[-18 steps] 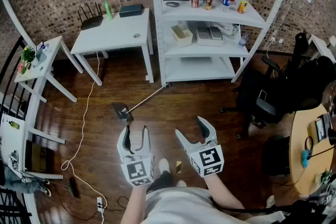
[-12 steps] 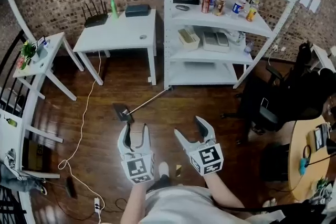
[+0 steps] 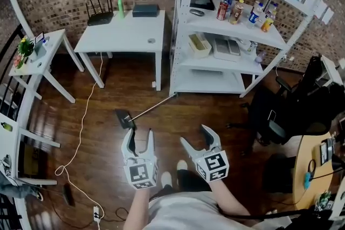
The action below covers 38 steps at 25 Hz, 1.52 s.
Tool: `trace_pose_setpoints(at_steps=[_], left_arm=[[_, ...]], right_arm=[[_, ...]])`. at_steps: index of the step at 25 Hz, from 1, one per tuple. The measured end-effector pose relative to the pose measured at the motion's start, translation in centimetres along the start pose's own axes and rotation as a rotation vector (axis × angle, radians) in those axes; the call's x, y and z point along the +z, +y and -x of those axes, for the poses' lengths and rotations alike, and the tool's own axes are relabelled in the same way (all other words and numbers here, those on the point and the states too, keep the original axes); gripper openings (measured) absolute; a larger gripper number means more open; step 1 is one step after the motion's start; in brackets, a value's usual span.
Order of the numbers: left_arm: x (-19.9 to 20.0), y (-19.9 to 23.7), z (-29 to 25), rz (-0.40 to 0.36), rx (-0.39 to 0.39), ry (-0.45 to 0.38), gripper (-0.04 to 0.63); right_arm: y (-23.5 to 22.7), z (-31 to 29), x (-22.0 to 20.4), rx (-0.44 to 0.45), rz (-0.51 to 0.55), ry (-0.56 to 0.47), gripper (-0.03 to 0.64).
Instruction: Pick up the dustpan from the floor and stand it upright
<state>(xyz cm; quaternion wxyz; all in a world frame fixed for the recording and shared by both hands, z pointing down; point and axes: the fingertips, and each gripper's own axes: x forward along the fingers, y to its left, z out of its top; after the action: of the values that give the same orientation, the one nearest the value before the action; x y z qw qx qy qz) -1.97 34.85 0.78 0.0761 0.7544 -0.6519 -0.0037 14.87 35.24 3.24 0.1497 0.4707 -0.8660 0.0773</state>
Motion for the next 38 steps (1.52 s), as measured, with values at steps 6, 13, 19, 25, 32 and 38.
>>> trace_pose_setpoints(at_steps=[6, 13, 19, 25, 32, 38], left_arm=[[-2.0, 2.1, -4.2, 0.009, 0.037, 0.062, 0.252], [-2.9, 3.7, -11.7, -0.056, 0.050, 0.132, 0.252], [-3.8, 3.9, -20.5, -0.097, 0.033, 0.192, 0.252], [-7.9, 3.5, -24.8, -0.093, -0.014, 0.280, 0.267], [-15.1, 6.4, -27.3, -0.098, -0.061, 0.401, 0.268], [-25.7, 10.1, -30.3, -0.087, -0.098, 0.509, 0.278]], right_arm=[[-0.9, -5.3, -0.2, 0.072, -0.017, 0.018, 0.316], [-4.9, -13.7, 1.6, 0.118, -0.055, 0.004, 0.316], [-10.5, -20.0, 1.2, 0.130, -0.119, 0.029, 0.316], [-13.8, -24.8, -3.7, 0.150, -0.085, 0.141, 0.316], [-14.1, -30.3, -10.2, 0.178, -0.126, 0.254, 0.316], [-12.6, -35.0, -20.1, 0.186, -0.108, 0.374, 0.316]])
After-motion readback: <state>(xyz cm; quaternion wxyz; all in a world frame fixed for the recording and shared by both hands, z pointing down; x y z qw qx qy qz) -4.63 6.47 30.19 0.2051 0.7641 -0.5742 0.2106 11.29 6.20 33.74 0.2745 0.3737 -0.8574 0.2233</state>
